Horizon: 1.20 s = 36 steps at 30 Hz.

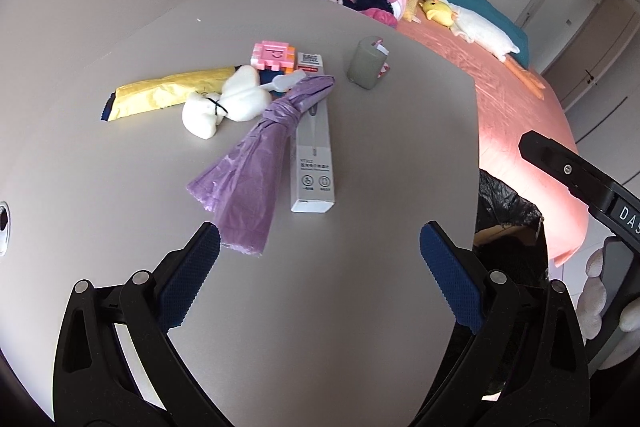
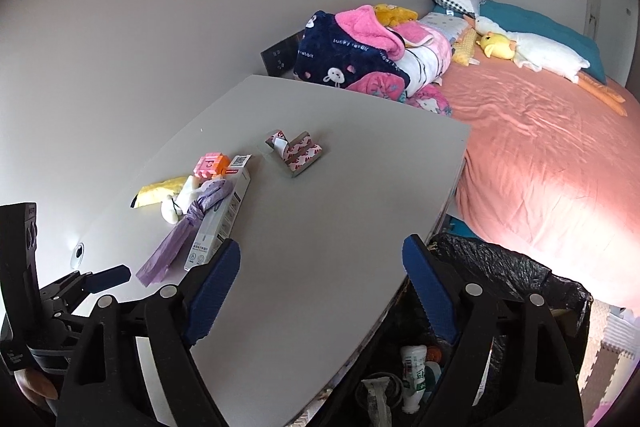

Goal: Collect trash
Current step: 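Move both open tools back over the table toward the purple bag, then grasp the purple plastic bag with the left tool while the right tool grasps the grey-red cup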

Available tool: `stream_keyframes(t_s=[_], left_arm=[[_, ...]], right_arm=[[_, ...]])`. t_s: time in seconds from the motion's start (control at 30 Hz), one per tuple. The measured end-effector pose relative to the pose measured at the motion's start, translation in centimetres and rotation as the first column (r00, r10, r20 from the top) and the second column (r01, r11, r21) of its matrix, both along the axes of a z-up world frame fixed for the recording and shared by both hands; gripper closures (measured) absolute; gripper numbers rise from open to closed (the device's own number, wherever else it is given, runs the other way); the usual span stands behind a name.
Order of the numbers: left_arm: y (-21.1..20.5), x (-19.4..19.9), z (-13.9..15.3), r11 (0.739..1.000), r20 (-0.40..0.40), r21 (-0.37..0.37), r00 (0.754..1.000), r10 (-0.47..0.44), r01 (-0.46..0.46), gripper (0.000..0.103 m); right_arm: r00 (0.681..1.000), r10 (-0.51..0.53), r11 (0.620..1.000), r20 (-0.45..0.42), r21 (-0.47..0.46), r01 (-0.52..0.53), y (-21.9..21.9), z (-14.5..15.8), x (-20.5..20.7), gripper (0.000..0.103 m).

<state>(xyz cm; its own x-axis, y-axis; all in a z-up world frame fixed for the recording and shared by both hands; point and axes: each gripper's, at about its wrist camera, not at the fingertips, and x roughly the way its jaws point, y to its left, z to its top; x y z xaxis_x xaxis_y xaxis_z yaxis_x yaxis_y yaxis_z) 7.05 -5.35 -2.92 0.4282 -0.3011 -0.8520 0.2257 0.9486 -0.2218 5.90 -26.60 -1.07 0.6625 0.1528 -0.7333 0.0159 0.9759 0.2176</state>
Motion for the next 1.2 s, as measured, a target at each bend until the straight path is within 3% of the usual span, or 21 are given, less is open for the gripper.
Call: stream_keyframes(t_s=[0.4, 0.67, 0.9, 1.1, 1.17, 1.2], left_arm=[[3.2, 3.2, -1.5, 0.996, -0.012, 0.044, 0.997, 0.072, -0.072, 0.006], [3.7, 5.3, -3.4, 0.992, -0.049, 0.105, 0.996, 0.074, -0.068, 0.009], [3.8, 6.4, -5.0, 0.991, -0.104, 0.130, 0.993, 0.056, -0.042, 0.023], [3.3, 6.8, -5.1, 0.987, -0.077, 0.161, 0.997, 0.027, -0.014, 0.032], [3.0, 7.2, -5.1, 0.986, -0.067, 0.164, 0.998, 0.018, -0.006, 0.039], [2.9, 7.2, -5.0, 0.986, -0.059, 0.169, 0.998, 0.014, -0.003, 0.046]], right_arm=[[0.997, 0.054, 0.998, -0.049, -0.021, -0.055, 2.8, -2.4, 5.2, 0.023], [0.993, 0.086, 0.995, -0.076, -0.048, -0.089, 4.3, -3.8, 8.9, 0.024], [0.992, 0.084, 0.993, -0.098, -0.080, -0.092, 5.2, -5.3, 12.1, 0.028], [0.995, 0.084, 0.992, -0.055, -0.095, -0.089, 5.8, -5.4, 13.5, 0.034], [0.995, 0.092, 0.989, -0.041, -0.114, -0.096, 6.2, -5.4, 13.9, 0.037], [0.995, 0.096, 0.988, -0.041, -0.117, -0.100, 6.3, -5.5, 14.0, 0.043]])
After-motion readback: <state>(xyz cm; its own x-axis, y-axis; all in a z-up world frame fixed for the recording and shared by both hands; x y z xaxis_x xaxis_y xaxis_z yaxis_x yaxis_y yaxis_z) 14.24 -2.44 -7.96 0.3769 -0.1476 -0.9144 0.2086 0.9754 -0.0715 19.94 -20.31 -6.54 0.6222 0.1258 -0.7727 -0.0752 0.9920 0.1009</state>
